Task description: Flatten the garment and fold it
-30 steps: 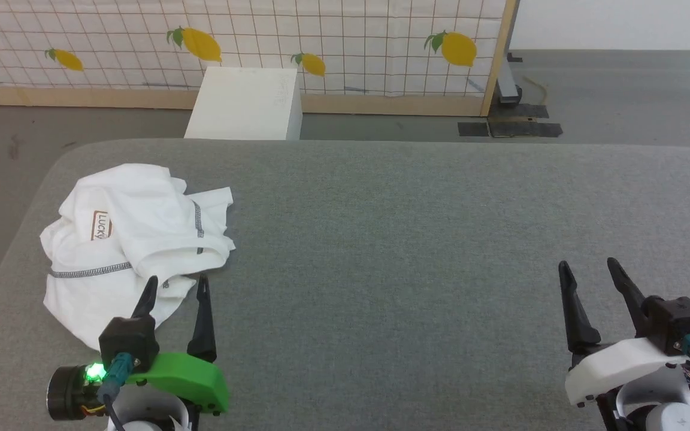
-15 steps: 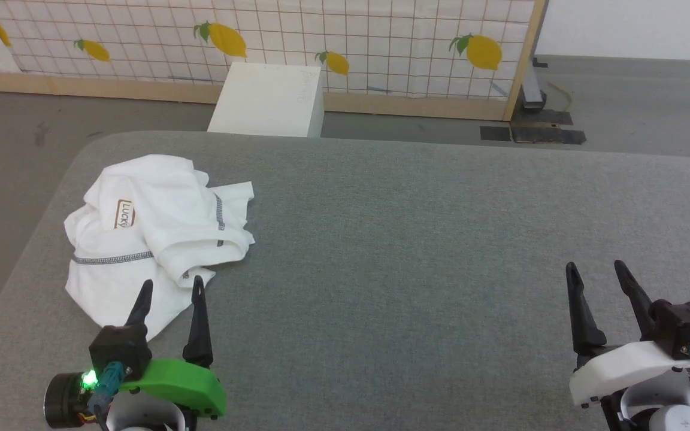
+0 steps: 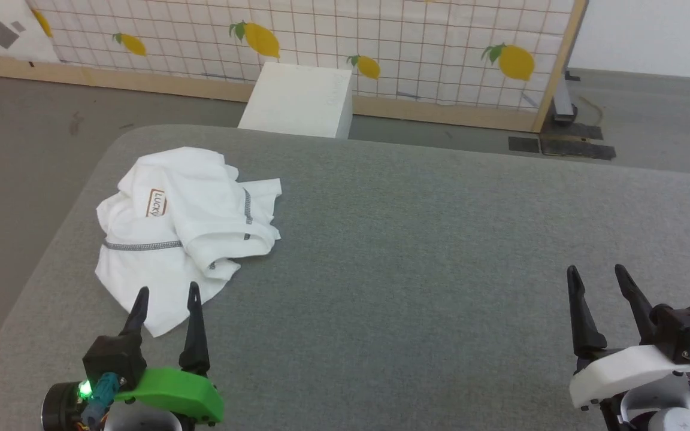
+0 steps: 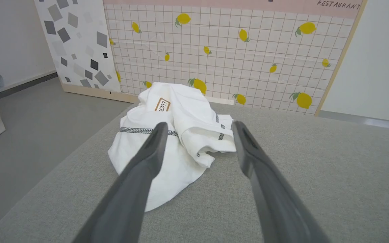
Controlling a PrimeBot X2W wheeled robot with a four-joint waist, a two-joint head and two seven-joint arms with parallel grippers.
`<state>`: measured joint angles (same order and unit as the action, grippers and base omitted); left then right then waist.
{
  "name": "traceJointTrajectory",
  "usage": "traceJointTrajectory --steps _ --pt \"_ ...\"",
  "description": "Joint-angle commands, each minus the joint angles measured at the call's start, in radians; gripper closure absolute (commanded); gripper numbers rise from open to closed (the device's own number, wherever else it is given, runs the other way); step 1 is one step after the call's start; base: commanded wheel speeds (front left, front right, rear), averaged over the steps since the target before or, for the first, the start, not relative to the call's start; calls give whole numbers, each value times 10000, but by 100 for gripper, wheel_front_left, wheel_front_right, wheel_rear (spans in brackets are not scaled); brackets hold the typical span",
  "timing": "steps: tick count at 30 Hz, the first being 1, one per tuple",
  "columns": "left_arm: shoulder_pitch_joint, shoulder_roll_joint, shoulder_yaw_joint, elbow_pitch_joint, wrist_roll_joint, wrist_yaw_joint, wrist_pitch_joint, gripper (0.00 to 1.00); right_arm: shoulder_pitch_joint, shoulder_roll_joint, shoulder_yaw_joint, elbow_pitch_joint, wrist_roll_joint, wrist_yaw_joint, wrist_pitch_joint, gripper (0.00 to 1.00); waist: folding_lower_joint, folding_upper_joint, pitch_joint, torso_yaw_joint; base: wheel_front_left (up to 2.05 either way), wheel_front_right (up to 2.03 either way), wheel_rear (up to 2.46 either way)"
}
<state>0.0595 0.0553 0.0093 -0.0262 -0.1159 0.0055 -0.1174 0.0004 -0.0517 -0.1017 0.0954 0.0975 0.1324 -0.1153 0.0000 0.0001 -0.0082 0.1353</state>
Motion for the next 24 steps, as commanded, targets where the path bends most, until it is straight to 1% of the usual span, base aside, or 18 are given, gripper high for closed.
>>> traceJointTrajectory --steps 1,24 --pt "117 -25 27 -46 -140 56 -119 0 15 7 -35 67 107 -8 -134 0 0 -1 -40 147 0 0 0" --pt "328 -34 31 -174 -614 73 -593 0 -52 10 -197 452 356 -11 -609 0 0 -1 166 1477 0 0 0"
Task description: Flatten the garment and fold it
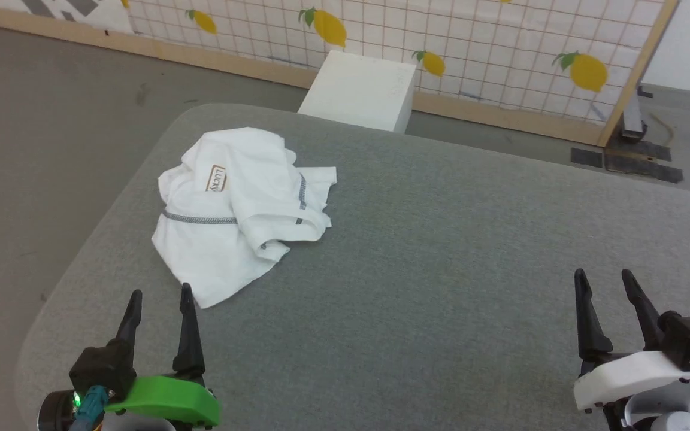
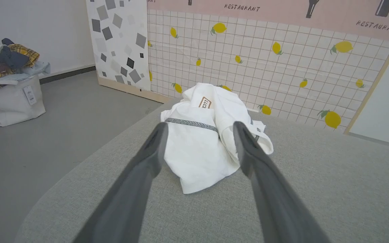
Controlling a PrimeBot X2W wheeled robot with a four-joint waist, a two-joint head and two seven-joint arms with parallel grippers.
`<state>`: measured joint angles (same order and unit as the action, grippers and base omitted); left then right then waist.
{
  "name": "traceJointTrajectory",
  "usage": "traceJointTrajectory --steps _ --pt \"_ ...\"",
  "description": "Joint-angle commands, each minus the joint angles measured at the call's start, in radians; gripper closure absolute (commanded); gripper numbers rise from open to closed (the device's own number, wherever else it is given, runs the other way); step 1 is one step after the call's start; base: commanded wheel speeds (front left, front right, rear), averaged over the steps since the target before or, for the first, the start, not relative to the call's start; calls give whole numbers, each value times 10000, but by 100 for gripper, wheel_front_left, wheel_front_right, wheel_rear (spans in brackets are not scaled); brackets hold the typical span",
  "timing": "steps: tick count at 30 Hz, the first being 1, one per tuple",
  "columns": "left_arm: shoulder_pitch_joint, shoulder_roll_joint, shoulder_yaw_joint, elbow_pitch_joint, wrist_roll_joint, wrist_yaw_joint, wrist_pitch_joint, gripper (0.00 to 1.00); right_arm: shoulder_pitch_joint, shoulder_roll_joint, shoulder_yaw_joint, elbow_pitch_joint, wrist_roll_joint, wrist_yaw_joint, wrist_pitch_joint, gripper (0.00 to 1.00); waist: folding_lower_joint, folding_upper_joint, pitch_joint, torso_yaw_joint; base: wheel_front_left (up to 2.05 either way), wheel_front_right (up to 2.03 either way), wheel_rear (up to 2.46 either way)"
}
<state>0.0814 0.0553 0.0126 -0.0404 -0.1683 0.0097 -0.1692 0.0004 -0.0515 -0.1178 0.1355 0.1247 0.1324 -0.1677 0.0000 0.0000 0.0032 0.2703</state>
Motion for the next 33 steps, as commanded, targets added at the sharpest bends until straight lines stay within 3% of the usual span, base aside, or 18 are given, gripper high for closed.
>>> traceJointTrajectory --steps 1,17,33 --pt "114 -35 -6 -37 -114 37 -98 0 -59 8 -43 71 95 -12 -109 0 0 0 60 194 0 0 0" --pt "271 -41 -11 -101 -478 56 -426 0 -114 10 -282 400 299 -14 -438 0 0 0 84 1123 0 0 0" --pt "381 -48 73 -229 -891 70 -753 0 -202 12 -531 671 428 -16 -768 0 0 0 250 1497 0 0 0"
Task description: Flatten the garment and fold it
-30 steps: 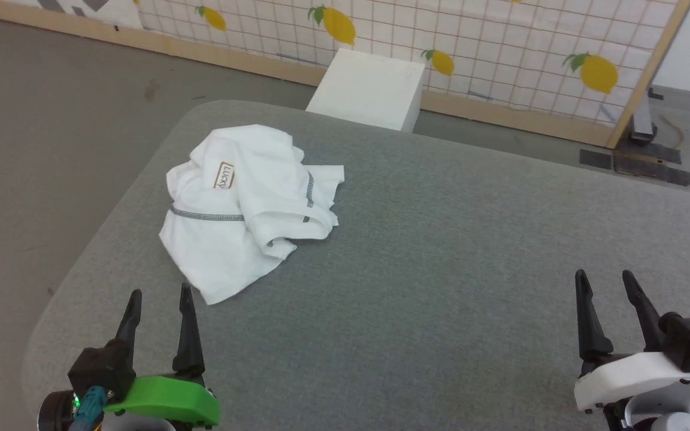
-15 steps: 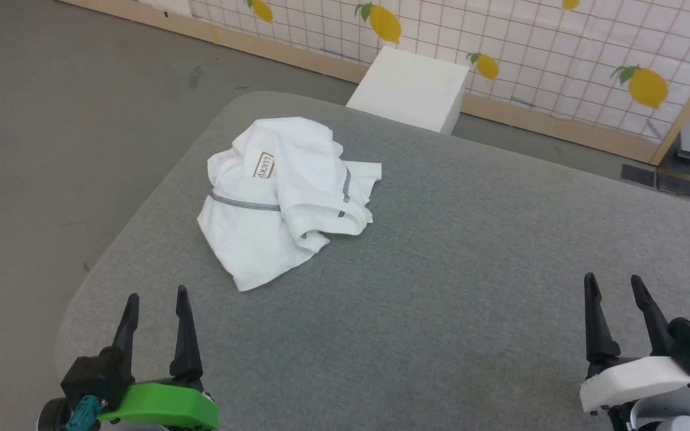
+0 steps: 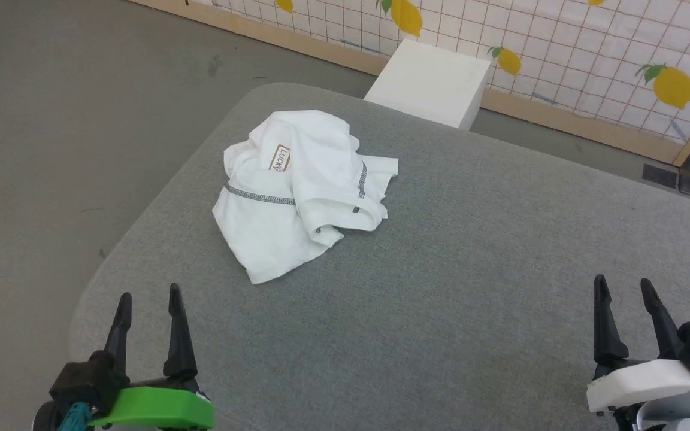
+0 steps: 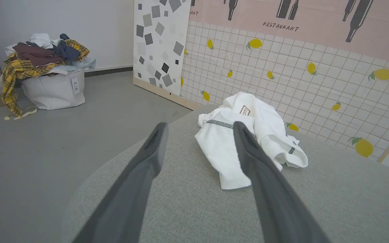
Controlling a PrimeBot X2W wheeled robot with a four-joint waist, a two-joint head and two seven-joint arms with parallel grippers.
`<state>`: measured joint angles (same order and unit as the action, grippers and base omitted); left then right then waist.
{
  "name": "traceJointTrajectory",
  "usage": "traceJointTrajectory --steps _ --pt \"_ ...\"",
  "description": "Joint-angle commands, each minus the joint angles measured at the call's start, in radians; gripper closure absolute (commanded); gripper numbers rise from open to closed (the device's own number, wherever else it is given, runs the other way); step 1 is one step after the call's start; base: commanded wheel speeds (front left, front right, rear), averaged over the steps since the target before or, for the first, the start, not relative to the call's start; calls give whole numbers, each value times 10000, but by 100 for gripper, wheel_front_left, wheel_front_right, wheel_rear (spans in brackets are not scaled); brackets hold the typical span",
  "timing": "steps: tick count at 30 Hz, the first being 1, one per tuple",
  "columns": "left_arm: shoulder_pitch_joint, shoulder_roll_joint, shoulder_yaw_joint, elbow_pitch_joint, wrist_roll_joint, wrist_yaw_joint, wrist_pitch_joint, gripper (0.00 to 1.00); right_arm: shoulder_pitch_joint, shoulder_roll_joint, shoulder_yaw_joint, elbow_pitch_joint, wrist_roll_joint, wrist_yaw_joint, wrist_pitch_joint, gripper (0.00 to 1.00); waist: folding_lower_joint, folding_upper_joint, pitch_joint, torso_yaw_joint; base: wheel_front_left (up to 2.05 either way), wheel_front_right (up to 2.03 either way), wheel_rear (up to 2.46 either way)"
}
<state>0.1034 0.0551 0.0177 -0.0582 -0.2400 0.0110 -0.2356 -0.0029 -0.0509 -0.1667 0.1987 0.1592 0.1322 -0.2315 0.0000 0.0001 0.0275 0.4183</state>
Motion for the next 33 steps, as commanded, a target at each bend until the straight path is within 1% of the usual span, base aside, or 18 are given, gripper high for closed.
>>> traceJointTrajectory --steps 1,6,8,10,12,15,21,28,33 --pt "166 -46 43 -64 -202 52 -112 0 -173 6 -62 48 96 -14 -152 0 0 -1 18 40 0 0 0" --pt "109 -48 113 -71 -542 -156 -213 0 -166 7 -161 72 136 -15 -253 0 0 -1 92 179 0 0 0" --pt "7 -49 212 -94 -707 -328 -254 0 -151 7 -193 81 149 -15 -294 0 0 -1 128 242 0 0 0" --pt "-120 27 279 -77 -692 -536 -262 0 -149 7 -200 76 137 -15 -302 0 0 -1 161 249 0 0 0" --pt "-288 223 299 -70 -710 -684 -243 0 -154 7 -196 65 117 -15 -302 0 0 -1 192 236 0 0 0" --pt "-598 629 287 -406 -718 -812 222 0 -170 7 -204 45 80 -15 -302 0 0 -1 246 207 0 0 0" --pt "-1298 1196 441 -1107 -1113 -924 1348 0 -200 7 -202 2 30 -15 -302 0 0 -1 402 81 0 0 0" --pt "-2361 1745 337 -1261 -1185 -979 2377 0 -266 7 -269 -55 -97 -15 -302 0 0 -1 668 -65 0 0 0" --pt "-3503 2108 229 -1217 -1474 -1079 3114 0 -375 7 -348 -196 -287 -15 -302 0 0 -1 926 -183 0 0 0"
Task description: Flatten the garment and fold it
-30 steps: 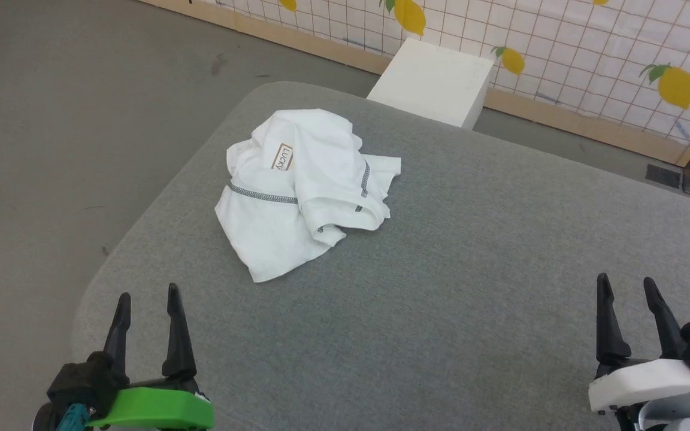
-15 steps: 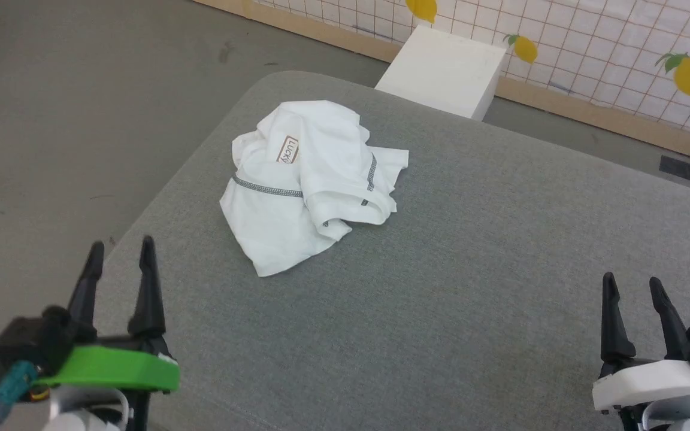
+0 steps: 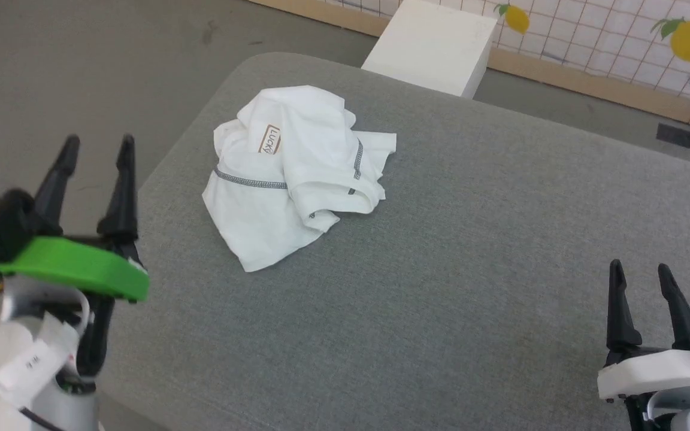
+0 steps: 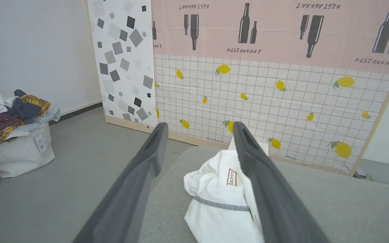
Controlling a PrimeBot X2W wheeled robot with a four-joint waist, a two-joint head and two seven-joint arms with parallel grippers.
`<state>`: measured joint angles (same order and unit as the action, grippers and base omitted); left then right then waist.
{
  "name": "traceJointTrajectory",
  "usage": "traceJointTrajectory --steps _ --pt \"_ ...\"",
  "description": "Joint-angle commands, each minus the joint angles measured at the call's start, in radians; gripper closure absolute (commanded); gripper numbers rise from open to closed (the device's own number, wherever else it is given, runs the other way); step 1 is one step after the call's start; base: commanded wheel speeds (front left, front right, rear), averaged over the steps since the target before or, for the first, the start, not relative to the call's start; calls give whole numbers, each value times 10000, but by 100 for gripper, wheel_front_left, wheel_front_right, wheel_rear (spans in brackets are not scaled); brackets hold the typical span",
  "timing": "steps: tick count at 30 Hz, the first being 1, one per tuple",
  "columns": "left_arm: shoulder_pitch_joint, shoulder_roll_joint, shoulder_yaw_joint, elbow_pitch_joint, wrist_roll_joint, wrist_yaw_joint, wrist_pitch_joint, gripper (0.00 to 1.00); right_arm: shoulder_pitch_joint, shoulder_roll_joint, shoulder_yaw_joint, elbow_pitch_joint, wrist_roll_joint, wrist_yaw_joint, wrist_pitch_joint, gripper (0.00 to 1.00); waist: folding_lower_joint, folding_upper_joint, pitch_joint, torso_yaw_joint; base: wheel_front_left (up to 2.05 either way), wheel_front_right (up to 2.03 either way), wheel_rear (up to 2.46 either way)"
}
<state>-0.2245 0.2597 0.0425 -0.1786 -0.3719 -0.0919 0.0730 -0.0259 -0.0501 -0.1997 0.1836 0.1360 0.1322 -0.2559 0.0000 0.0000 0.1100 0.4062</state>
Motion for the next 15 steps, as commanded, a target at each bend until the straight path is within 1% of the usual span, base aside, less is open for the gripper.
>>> traceJointTrajectory --steps 1,4,7,12,15 --pt "-444 128 -39 6 -206 -63 173 0 -165 -1 -26 -79 -93 -15 -59 0 0 0 151 -80 0 0 0" --pt "-1258 417 -160 245 -335 -120 731 0 -222 -1 -51 -224 -238 -15 -59 0 0 0 334 -127 0 0 0" --pt "-2192 697 -355 775 -496 -186 1306 0 -298 -1 -65 -396 -404 -15 -34 0 0 0 552 -144 0 0 0" --pt "-3612 906 -702 1908 -844 -250 2237 0 -407 -1 -62 -807 -603 -15 160 0 0 0 917 -163 0 0 0" --pt "-4328 862 -755 2692 -1140 -246 2736 0 -488 -1 -37 -1101 -689 -15 289 0 0 0 1204 -220 0 0 0"
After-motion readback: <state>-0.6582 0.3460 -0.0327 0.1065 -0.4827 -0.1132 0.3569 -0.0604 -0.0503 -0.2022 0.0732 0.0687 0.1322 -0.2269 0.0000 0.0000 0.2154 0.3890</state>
